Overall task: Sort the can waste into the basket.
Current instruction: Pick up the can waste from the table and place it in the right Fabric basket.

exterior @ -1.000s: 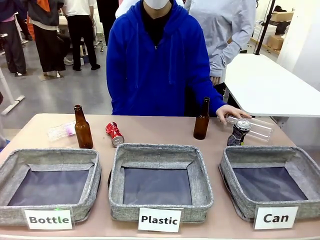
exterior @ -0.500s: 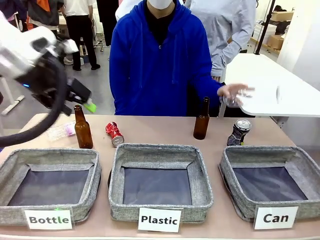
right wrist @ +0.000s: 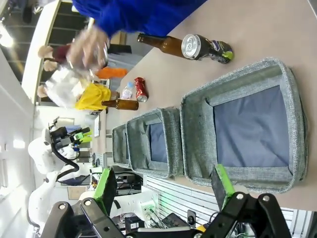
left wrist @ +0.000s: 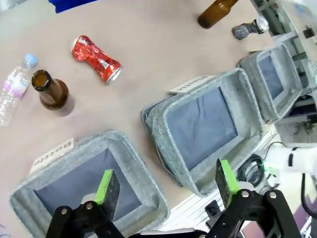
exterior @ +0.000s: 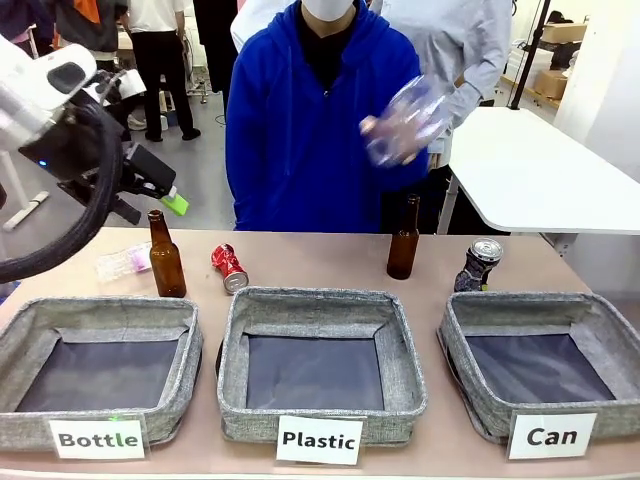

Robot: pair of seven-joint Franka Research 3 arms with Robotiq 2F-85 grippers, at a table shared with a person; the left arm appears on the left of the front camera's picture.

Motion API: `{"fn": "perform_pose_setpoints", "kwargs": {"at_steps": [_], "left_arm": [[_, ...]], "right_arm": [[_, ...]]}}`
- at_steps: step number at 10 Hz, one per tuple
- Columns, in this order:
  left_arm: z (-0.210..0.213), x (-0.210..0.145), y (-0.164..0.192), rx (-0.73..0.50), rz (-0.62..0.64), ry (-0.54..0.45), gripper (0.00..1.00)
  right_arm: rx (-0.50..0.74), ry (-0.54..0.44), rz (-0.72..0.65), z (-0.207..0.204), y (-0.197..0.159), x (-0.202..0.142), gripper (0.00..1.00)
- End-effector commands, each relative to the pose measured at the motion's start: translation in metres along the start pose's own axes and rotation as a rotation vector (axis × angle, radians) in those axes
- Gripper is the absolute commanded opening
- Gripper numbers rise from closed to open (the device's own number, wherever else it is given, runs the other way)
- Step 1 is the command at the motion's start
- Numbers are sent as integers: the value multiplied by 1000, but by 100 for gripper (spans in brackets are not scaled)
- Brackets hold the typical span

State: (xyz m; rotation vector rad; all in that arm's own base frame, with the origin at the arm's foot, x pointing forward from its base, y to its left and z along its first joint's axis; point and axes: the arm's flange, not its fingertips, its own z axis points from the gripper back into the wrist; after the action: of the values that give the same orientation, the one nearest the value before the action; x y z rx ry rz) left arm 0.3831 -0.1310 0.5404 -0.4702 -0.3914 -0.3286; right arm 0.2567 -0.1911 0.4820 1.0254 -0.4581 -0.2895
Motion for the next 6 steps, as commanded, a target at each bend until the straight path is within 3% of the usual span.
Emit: {"fn": "perform_pose_setpoints", "kwargs": {"at_steps": [1,2,3,4,6], "left_arm": [[-27,28,-9,69,2,77,100],[-15,38,7,42,0,142,100],[11,28,27,-68,-15,183,100],[43,2,50,-227,-115,233,100],[85,-88,94,-371,-147,110,100]], "right_arm": [[31,-10,24,1,0,3,100],[31,-10,24,1,0,3,100],[31,-10,24,1,0,3,100],[31,-10,24,1,0,3,100],[31,-10,24,1,0,3,100]]}}
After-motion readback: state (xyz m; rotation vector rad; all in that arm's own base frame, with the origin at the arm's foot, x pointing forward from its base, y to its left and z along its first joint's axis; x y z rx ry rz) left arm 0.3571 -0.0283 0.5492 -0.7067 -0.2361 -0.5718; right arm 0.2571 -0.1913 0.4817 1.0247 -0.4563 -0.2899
